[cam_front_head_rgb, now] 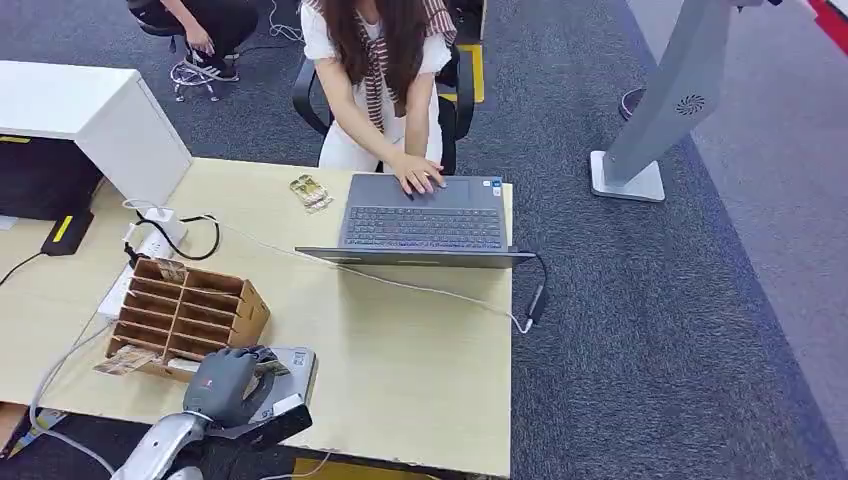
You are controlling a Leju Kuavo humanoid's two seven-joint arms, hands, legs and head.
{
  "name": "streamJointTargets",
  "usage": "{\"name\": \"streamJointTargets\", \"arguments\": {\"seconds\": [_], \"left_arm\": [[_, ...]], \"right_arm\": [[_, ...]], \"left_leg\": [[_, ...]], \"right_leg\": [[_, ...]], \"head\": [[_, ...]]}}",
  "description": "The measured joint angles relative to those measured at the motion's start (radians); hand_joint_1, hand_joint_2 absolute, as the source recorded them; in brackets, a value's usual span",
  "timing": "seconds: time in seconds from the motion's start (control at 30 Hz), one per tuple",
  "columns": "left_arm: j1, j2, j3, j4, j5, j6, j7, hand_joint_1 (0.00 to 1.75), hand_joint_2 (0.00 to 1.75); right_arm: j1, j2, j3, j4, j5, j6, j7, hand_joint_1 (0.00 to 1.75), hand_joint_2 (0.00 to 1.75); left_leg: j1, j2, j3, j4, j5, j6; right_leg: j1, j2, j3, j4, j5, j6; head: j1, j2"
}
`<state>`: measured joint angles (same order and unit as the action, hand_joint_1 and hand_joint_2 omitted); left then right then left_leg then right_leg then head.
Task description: Pass the card to the sensor for recognition and then transmit it.
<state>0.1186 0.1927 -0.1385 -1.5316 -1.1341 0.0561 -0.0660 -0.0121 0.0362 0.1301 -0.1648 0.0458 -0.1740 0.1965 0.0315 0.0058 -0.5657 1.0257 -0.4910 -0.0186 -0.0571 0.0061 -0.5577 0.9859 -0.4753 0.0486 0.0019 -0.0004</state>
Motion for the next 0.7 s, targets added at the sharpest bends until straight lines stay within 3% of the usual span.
{"name": "streamJointTargets", "arguments": {"seconds": [0.33, 0.53, 0.7], "left_arm": [[-0.003, 0.002, -0.002, 0.002, 0.003, 0.012, 0.000, 1.75, 1.75], [-0.005, -0.011, -0.005, -0.008, -0.012, 0.089, -0.020, 1.75, 1.75], [-0.038, -0.029, -0.009, -0.090, -0.004, 0.140, -0.050, 1.75, 1.75]], "right_arm": [[0.000, 0.000, 0.000, 0.000, 0.002, 0.000, 0.000, 0.00, 1.75], [0.000, 0.001, 0.000, 0.000, -0.001, -0.004, -0.004, 0.00, 1.75], [0.000, 0.001, 0.000, 0.000, 0.000, -0.005, -0.010, 0.00, 1.75]], "left_leg": [[0.000, 0.000, 0.001, 0.000, 0.000, 0.000], [0.000, 0.000, 0.001, 0.000, 0.000, 0.000], [0.000, 0.000, 0.001, 0.000, 0.000, 0.000]], "right_leg": [[0.000, 0.000, 0.001, 0.000, 0.000, 0.000], [0.000, 0.000, 0.000, 0.000, 0.000, 0.000], [0.000, 0.000, 0.000, 0.000, 0.000, 0.000]], "head": [[0.000, 0.000], [0.000, 0.000], [0.000, 0.000]]}}
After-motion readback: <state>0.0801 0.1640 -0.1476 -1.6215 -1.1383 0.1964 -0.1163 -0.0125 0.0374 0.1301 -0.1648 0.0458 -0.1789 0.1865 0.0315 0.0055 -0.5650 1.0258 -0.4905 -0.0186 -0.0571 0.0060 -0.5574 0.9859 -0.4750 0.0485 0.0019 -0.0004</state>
